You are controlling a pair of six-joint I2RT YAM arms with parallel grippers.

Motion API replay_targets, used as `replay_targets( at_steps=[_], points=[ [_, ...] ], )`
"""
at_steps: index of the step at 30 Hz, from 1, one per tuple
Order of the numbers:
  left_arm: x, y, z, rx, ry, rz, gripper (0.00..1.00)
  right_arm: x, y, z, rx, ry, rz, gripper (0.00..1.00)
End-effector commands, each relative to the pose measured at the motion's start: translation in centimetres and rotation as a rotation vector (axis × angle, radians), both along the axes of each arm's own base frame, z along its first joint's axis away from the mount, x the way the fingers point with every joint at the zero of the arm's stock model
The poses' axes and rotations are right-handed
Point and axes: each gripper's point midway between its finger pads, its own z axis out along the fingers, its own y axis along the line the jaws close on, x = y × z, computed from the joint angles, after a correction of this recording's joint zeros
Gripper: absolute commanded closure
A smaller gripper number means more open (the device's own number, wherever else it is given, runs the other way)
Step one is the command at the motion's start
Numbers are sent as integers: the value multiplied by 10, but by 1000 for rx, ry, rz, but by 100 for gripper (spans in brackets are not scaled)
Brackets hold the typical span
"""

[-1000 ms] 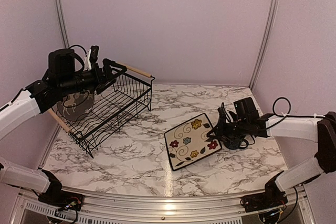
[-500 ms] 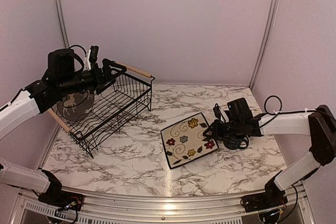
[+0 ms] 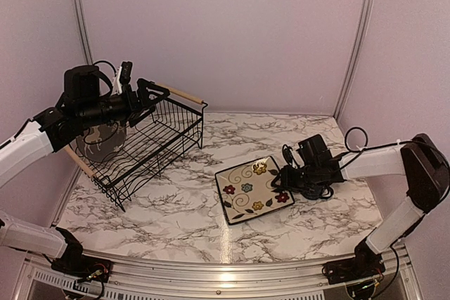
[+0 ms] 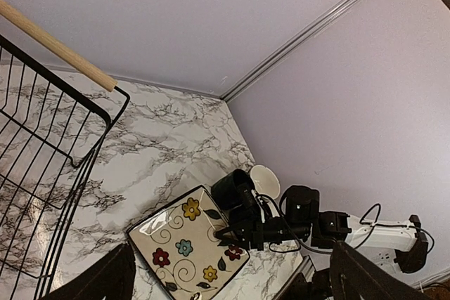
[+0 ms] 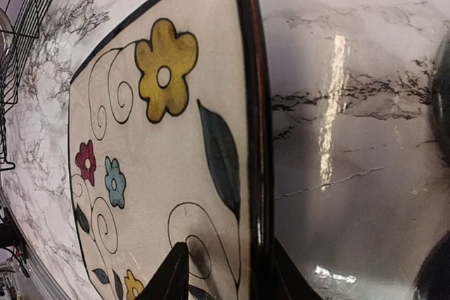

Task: Unload the mixed dishes from the dish rack
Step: Place the plate at the center of the board, then grab the plate from the dish rack.

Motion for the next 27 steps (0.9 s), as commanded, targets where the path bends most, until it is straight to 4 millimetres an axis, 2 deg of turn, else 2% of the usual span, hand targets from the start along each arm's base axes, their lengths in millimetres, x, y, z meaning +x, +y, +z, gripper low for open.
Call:
replay_targets(
  at_steps=[1, 9, 17, 22, 27],
  points=[
    [-1, 1, 2, 14, -4, -8, 1, 19, 15, 21, -29, -86, 22, 62],
    [-1, 1, 4, 15, -6, -2, 1, 20, 12, 26, -113, -104, 21, 41],
    [1, 5, 1, 34, -3, 19, 1, 25, 8, 48, -147, -156, 23, 24],
    [5, 5, 2, 56, -6, 26, 1, 24, 11, 69, -120, -195, 35, 21],
    [6, 10, 3, 94, -16, 50, 1, 21, 15, 99, -69, -250, 58, 20]
  ],
)
